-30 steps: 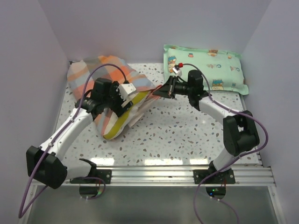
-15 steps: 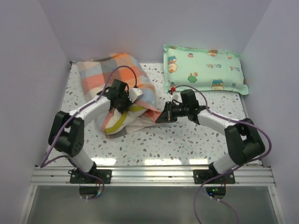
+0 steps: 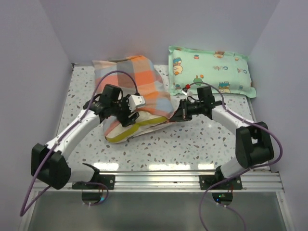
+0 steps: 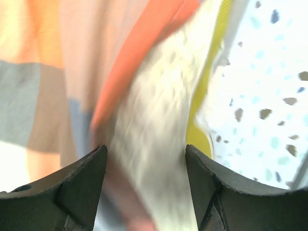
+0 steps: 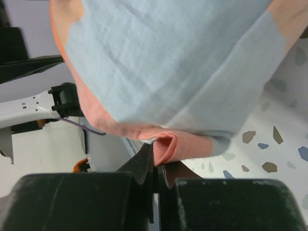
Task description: Put the pillow into the pillowcase
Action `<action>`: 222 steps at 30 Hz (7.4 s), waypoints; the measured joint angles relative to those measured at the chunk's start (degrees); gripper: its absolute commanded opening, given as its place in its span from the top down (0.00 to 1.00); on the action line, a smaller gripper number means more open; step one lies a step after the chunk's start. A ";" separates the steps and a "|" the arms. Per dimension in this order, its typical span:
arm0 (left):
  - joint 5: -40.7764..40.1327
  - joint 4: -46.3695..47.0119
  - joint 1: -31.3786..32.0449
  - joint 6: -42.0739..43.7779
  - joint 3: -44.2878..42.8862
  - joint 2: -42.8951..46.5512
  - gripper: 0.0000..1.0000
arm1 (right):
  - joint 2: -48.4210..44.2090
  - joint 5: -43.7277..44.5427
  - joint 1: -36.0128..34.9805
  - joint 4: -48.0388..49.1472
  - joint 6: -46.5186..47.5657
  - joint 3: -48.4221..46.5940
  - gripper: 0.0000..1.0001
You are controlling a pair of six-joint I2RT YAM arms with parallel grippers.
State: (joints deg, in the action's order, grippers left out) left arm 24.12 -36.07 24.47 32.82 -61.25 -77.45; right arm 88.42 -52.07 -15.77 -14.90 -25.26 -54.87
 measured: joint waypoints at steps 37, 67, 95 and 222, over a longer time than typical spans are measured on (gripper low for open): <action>6.47 -18.29 8.68 14.14 3.87 12.55 1.00 | 6.88 -0.20 -1.46 -1.73 0.63 0.76 1.00; -1.14 -9.18 -25.79 16.98 4.17 16.87 0.14 | -1.49 22.84 -5.33 -21.33 26.75 -6.49 0.20; 20.46 -4.68 -61.11 43.67 13.75 -10.93 0.11 | 11.28 39.15 -22.14 5.53 21.51 -0.96 0.43; 32.96 21.86 -49.86 -54.93 -55.49 -7.69 1.00 | 4.26 15.45 6.78 4.13 -15.87 -71.08 1.00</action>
State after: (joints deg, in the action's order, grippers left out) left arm 57.08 -14.22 -25.39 -22.11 -116.75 -85.14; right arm 92.68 -36.62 -8.99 -10.76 -41.12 -125.95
